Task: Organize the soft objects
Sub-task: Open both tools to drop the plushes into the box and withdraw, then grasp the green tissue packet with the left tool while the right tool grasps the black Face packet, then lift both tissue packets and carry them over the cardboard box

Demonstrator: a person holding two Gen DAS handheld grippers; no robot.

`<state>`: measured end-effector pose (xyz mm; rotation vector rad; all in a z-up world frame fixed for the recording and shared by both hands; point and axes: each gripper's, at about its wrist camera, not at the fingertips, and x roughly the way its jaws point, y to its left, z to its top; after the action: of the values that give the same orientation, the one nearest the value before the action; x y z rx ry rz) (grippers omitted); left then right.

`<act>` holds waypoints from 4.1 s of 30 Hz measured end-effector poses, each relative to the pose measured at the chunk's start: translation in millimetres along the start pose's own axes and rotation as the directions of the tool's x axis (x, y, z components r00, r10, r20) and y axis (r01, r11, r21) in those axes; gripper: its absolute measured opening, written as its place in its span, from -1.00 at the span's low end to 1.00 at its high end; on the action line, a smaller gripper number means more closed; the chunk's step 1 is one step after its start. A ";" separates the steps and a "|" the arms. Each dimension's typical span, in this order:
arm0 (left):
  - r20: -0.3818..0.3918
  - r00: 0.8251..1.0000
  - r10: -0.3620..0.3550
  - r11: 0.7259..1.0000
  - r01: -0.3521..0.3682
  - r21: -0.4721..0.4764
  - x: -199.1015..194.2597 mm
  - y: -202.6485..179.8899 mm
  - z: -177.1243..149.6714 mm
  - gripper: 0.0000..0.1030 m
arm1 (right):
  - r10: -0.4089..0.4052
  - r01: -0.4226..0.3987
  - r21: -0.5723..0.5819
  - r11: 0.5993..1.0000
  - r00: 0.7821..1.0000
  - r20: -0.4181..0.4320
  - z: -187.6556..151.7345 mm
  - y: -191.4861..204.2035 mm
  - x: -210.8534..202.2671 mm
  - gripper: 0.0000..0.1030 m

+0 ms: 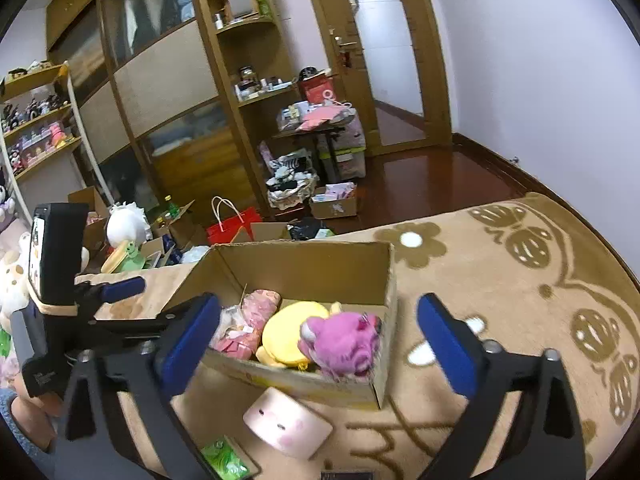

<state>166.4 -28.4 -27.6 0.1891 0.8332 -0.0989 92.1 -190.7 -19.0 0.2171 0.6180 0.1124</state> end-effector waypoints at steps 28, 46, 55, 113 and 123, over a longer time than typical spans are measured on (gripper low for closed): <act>-0.305 0.950 -0.062 0.992 0.093 0.086 -28.8 -18.0 -86.4 0.95 | -0.150 0.158 0.013 0.987 0.956 -0.253 -70.7 8.3 -41.1 1.00; -0.447 0.892 -0.067 0.984 0.132 0.116 17.3 -41.7 -113.1 0.95 | -0.146 0.184 0.048 0.982 0.890 -0.432 -106.2 -10.5 18.5 0.78; -0.492 0.869 -0.061 0.979 0.147 0.138 34.6 -52.5 -121.6 0.95 | -0.136 0.184 0.043 0.982 0.848 -0.513 -123.8 -14.2 43.9 0.64; 0.022 1.000 -0.002 1.000 0.001 0.029 -75.1 -5.1 -56.0 0.07 | -0.180 0.166 -0.108 0.980 0.973 -0.146 -43.3 43.4 -33.8 -0.01; 0.133 0.991 0.019 0.999 -0.015 -0.036 -86.3 12.6 -33.7 0.07 | -0.206 0.198 -0.109 0.974 0.976 -0.073 -22.6 42.4 -36.5 -0.01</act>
<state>86.2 -8.0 16.0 0.1554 0.6997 -0.0801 47.6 -151.9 -6.5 0.0507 0.7133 -0.0439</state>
